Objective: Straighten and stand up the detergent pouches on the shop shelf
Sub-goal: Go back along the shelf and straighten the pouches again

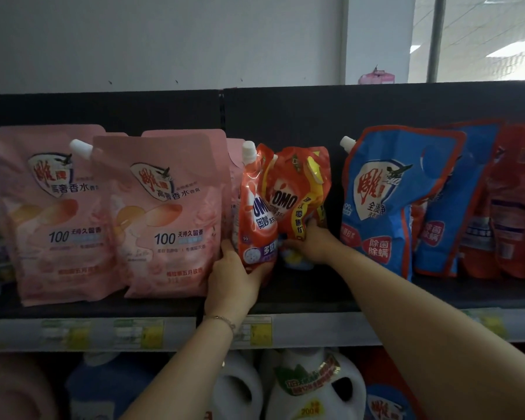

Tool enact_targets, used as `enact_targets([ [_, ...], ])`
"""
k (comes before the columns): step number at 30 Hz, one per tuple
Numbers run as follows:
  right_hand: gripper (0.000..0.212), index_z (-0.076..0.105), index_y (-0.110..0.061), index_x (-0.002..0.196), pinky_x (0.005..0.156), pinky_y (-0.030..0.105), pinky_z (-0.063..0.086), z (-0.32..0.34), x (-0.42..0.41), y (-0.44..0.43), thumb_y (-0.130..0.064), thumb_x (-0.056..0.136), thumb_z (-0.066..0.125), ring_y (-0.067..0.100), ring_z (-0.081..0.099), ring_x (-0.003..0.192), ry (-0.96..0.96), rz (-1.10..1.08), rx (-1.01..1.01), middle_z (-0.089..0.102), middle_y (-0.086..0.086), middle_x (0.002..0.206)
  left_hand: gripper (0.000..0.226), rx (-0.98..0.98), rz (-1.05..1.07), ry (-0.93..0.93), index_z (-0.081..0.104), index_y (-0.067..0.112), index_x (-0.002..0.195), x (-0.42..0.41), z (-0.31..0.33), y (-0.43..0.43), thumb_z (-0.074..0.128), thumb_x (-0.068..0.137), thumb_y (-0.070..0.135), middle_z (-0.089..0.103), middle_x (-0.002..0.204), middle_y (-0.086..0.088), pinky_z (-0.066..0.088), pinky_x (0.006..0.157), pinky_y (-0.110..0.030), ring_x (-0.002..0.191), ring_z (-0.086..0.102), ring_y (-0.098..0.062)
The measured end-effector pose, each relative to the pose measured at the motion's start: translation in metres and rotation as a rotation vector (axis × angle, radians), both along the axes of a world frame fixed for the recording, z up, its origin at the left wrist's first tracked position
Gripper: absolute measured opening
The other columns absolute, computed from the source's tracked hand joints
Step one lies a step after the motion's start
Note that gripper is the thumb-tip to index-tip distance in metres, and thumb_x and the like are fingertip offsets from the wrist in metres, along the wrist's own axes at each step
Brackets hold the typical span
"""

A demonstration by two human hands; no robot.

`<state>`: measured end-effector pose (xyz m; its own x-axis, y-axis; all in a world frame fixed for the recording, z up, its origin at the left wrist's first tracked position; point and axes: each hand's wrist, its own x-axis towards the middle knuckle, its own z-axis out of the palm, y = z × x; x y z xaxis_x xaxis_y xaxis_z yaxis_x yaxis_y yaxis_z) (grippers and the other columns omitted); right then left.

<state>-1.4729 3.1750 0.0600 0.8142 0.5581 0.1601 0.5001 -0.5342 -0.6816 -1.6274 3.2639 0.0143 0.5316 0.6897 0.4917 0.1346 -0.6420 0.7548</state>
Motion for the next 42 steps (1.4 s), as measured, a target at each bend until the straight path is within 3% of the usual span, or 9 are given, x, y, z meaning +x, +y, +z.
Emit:
enact_targets([
  [8,0.057,0.04,-0.013,0.144,0.105,0.038,0.039,-0.015,0.016,-0.003,-0.024,0.093,0.063,0.031,0.048,0.128,-0.064,0.004,0.162,0.052,0.012,0.139,0.057,0.077,0.119,0.035,0.045,0.015,0.119,-0.007,0.001,-0.012,0.074,0.08,0.043,0.065,0.114,-0.006,0.051,0.078,-0.033,0.102,0.065,-0.028],
  [15,0.049,0.047,-0.013,0.138,0.104,0.044,0.044,-0.016,0.019,-0.006,-0.006,0.092,0.061,0.031,0.051,0.125,0.144,0.011,0.485,0.056,0.011,0.134,0.05,0.095,0.158,-0.001,0.047,0.016,0.117,-0.009,-0.002,-0.013,0.073,0.082,0.042,0.067,0.113,-0.006,0.052,0.078,-0.035,0.101,0.066,-0.027],
  [20,0.031,0.065,-0.008,0.103,0.095,0.043,0.048,-0.005,0.021,-0.011,0.011,0.083,0.052,0.034,0.058,0.108,0.344,-0.05,0.691,0.064,0.016,0.113,0.048,0.12,0.151,-0.08,0.045,0.016,0.127,-0.01,-0.005,-0.011,0.067,0.089,0.036,0.067,0.114,-0.006,0.052,0.077,-0.032,0.099,0.066,-0.026],
  [22,0.029,0.064,-0.006,0.104,0.097,0.043,0.046,-0.004,0.024,-0.011,0.01,0.083,0.05,0.032,0.056,0.106,0.345,-0.06,0.657,0.063,0.014,0.11,0.049,0.126,0.144,-0.087,0.043,0.017,0.13,-0.012,-0.006,-0.011,0.066,0.09,0.035,0.067,0.114,-0.005,0.051,0.076,-0.031,0.099,0.066,-0.025],
  [27,0.042,0.044,-0.009,0.134,0.111,0.05,0.034,-0.017,0.021,-0.004,0.0,0.093,0.048,0.034,0.042,0.132,0.072,-0.108,0.499,0.049,0.014,0.137,0.048,0.12,0.128,-0.056,0.044,0.021,0.124,-0.015,-0.007,-0.013,0.067,0.087,0.041,0.068,0.109,0.0,0.052,0.071,-0.027,0.095,0.068,-0.021],
  [30,0.051,0.033,-0.009,0.133,0.113,0.048,0.032,-0.024,0.019,-0.006,0.002,0.089,0.056,0.032,0.038,0.134,-0.145,-0.171,0.468,0.043,0.015,0.138,0.056,0.113,0.144,-0.052,0.045,0.021,0.121,-0.013,-0.005,-0.013,0.07,0.08,0.052,0.068,0.109,0.001,0.055,0.074,-0.029,0.094,0.068,-0.02],
  [33,0.059,0.03,-0.012,0.132,0.11,0.048,0.037,-0.025,0.014,-0.01,-0.005,0.085,0.065,0.026,0.039,0.132,-0.176,-0.044,0.509,0.04,0.011,0.138,0.082,0.087,0.127,-0.054,0.046,0.022,0.123,-0.013,-0.003,-0.014,0.076,0.061,0.067,0.068,0.11,0.001,0.058,0.079,-0.037,0.095,0.068,-0.02],
  [39,0.074,0.035,-0.01,0.133,0.116,0.042,0.027,-0.028,0.01,-0.014,-0.018,0.074,0.079,0.029,0.02,0.14,-0.65,-0.001,0.359,0.015,0.014,0.151,0.091,0.086,0.137,-0.043,0.042,0.02,0.125,-0.01,-0.002,-0.014,0.086,0.055,0.058,0.067,0.113,-0.003,0.055,0.082,-0.036,0.1,0.066,-0.025],
  [42,0.07,0.049,-0.009,0.128,0.105,0.048,0.036,-0.024,0.004,-0.015,-0.022,0.068,0.083,0.034,0.033,0.131,-1.023,-0.003,0.123,0.037,0.017,0.141,0.091,0.092,0.144,-0.063,0.041,0.021,0.129,-0.008,-0.003,-0.013,0.085,0.057,0.056,0.067,0.113,-0.004,0.055,0.082,-0.037,0.099,0.067,-0.026],
])
